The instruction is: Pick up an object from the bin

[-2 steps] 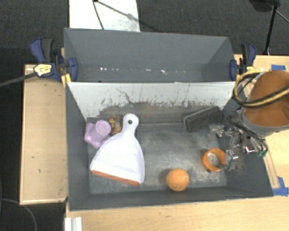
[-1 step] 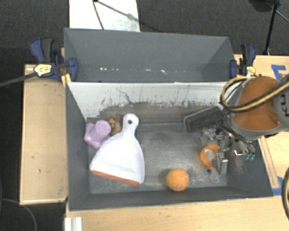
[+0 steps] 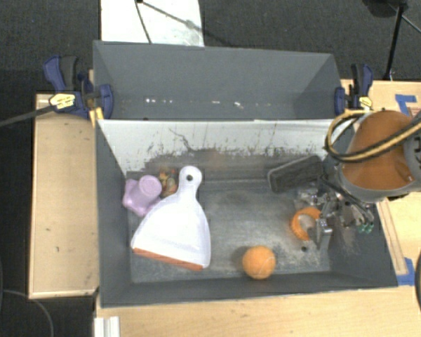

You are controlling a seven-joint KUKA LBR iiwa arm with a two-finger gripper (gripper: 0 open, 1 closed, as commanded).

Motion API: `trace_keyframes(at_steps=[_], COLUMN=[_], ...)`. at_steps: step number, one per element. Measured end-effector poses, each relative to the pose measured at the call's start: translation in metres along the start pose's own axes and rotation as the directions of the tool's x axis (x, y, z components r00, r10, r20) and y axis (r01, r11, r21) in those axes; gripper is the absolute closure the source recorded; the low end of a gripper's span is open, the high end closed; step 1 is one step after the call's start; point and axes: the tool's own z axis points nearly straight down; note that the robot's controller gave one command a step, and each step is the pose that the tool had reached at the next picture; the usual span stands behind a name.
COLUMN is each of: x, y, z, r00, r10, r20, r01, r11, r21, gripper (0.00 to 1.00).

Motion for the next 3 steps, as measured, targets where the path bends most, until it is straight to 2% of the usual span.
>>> trace_keyframes(at_steps=[2, 3], x=[0.001, 0.001], y=[0.0, 0.001], z=[-0.005, -0.026], r00=[1.0, 1.0], r10=[-0.001, -0.003], r20=[0.0, 0.0], r01=[0.001, 0.003], r11=[1.0, 1.0], r21=[0.0, 0.001], gripper=[1.0, 1.0])
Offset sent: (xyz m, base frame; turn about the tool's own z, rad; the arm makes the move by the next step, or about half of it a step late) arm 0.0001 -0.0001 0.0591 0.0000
